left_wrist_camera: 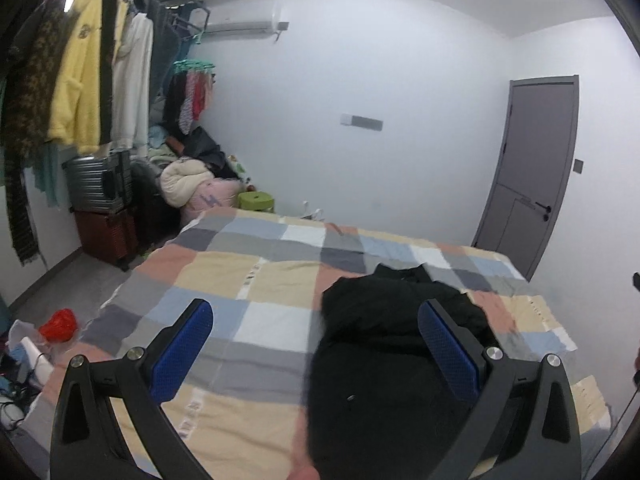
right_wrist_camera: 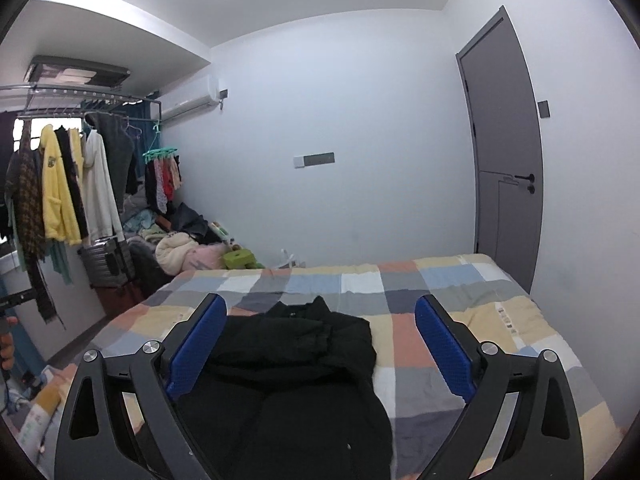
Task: Fold large clothes
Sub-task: 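Reach both grippers to the folded jacket edge and grasp it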
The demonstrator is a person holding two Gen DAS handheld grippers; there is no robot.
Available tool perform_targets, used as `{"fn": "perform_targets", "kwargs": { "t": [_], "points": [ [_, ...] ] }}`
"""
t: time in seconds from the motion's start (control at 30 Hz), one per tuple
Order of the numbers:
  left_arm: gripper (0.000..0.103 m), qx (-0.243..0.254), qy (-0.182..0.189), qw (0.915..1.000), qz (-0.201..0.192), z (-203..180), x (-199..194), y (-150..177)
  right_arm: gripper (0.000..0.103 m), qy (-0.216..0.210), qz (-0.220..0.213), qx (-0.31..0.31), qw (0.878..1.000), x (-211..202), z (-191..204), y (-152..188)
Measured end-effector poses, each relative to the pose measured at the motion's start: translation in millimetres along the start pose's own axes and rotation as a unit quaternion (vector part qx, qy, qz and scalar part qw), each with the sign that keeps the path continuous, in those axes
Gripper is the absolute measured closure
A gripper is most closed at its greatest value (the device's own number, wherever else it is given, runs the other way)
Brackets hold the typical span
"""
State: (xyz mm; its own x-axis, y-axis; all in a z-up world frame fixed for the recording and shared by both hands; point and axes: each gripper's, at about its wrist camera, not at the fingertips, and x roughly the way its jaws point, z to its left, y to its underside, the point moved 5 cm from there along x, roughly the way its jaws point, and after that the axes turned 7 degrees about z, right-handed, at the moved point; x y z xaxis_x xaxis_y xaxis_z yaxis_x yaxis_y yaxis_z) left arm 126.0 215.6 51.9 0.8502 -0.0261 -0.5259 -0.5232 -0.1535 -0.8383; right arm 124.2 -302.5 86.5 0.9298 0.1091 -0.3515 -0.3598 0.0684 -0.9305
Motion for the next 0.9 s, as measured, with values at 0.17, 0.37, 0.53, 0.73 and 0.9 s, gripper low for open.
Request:
{"fn": "perform_targets", "kwargs": {
  "t": [0.17,0.37,0.53,0.73,0.9],
  "points": [
    [0.000,-0.019,0.007,0.9990,0.039,30,20,37,0.007,0.012,0.019,0.016,1.000,-3,-27,25],
    [0.001,-0.040,0.049,0.9922,0.108,29,90,105,0.007,0.012,0.077,0.043,0.996,18,-50,94],
    [0.001,-0.058,0.091,0.9818,0.157,14,144,163,0.007,0.003,0.138,0.072,0.988,53,-63,162],
    [0.002,-0.096,0.133,0.9612,0.222,4,205,229,0.008,-0.011,0.211,0.100,0.972,93,-67,247],
    [0.002,-0.118,0.154,0.9472,0.255,0,238,269,0.010,-0.018,0.261,0.117,0.958,124,-68,298]
  ]
}}
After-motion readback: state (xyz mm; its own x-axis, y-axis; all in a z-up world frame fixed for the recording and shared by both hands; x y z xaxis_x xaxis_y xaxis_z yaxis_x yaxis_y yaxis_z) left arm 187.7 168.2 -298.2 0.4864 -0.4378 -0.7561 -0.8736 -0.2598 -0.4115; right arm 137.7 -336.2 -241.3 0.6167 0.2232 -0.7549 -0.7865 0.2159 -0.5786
